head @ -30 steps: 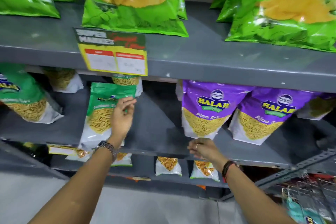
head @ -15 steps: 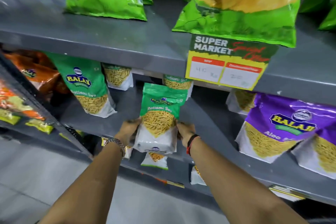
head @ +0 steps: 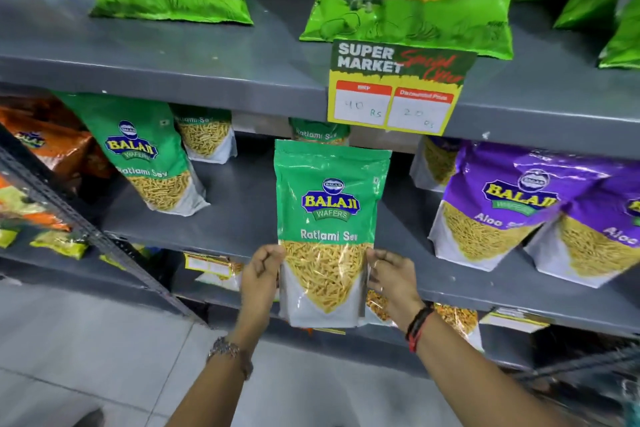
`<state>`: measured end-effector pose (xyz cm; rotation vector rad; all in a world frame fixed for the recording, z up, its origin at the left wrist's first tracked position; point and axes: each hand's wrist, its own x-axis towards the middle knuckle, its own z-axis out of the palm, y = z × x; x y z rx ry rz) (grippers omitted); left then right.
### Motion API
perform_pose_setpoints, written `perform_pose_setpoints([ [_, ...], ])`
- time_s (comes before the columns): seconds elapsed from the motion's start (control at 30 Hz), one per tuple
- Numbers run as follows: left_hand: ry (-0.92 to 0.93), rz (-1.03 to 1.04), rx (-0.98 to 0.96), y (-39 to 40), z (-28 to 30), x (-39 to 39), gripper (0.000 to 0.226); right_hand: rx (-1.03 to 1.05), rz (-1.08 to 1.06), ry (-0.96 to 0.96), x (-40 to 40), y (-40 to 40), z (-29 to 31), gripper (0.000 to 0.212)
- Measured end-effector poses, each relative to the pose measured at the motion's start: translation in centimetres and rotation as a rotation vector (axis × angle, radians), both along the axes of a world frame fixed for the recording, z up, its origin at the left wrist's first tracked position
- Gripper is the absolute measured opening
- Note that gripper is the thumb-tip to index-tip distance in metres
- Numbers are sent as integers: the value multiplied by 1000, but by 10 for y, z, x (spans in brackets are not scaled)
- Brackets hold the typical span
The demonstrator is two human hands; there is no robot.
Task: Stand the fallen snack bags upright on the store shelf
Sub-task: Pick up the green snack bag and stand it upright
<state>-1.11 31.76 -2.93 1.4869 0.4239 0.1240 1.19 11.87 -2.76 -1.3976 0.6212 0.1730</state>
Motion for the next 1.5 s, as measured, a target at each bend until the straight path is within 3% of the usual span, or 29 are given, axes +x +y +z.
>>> perform_pose_setpoints([
  [0.17,-18,-41,-61,-33,-8,-21,12,7,-68,-32,-31,-32,12,25],
  [0.4,-49,-158,-40,-48,-5,-11,15,-75,-72,-99,-37,-51,29,17],
  [0.77,-183,-196,153,-45,27,84,16,-198,-72,-329,50,-36,31,35],
  [0.87,-187,-245,204,-40,20,97,20,-204,-48,-363,60,-34,26,32],
  [0.97,-102,-284,151,-35,6,98,8,-210,25,-367,58,-33,17,11],
  [1.0,-81,-338,134,-34,1,96,12,-211,44,-356,57,-35,13,14],
  [1.1,-25,-513,131,-36,-7,87,60,-190,129,-275,53,-37,3,28],
  [1.23,-34,-419,228,-36,-9,92,59,-130,151,-245,56,-27,1,18],
  [1.5,-63,-302,259,4,-1,118,53,-166,176,-200,88,26,2,24],
])
